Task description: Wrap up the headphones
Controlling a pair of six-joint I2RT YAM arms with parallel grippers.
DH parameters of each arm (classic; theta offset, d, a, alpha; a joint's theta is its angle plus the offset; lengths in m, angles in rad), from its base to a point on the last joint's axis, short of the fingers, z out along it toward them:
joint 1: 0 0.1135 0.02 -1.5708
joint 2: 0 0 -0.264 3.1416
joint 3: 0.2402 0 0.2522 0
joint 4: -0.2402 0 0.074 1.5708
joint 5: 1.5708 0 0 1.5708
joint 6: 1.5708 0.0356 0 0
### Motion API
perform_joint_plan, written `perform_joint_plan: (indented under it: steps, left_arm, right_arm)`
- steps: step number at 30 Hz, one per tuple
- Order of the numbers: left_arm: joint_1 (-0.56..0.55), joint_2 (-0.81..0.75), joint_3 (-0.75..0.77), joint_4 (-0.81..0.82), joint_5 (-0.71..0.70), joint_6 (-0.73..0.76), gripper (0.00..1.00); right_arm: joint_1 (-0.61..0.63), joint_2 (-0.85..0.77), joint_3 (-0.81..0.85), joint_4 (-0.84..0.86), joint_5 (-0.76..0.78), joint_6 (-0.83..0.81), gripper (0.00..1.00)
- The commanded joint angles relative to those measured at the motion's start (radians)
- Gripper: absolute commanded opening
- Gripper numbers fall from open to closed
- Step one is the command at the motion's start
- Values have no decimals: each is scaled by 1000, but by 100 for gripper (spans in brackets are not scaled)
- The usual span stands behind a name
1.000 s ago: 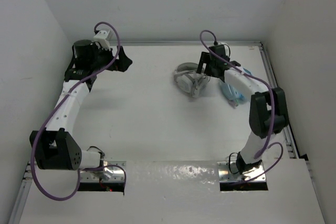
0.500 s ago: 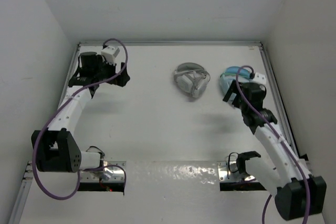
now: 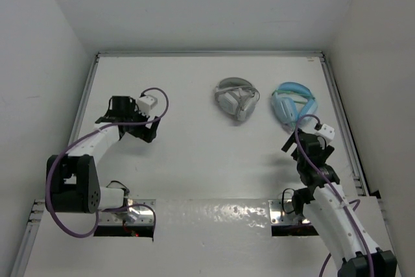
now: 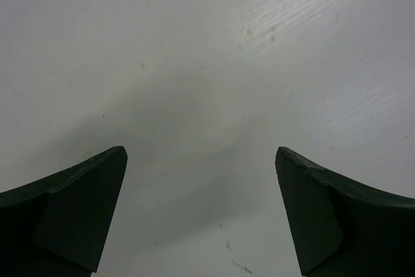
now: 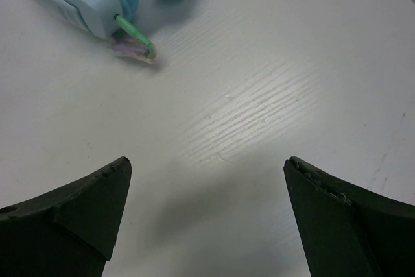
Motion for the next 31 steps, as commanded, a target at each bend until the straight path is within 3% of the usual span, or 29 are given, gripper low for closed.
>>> perform_joint_plan:
  steps: [1, 9, 21, 31]
  left_arm:
    - [-8, -11, -56, 127, -84, 52, 96]
    - [-12, 12, -78, 155, -66, 43, 96]
    - [-26, 26, -81, 181, -121, 18, 96]
    - [-28, 49, -78, 195, -108, -3, 96]
  right_arm:
    - [2, 18, 11, 20, 54, 74, 99]
    - [2, 55, 57, -17, 59, 79, 99]
    - [2, -142, -18, -1, -18, 22, 99]
    - [2, -90, -40, 87, -97, 11, 99]
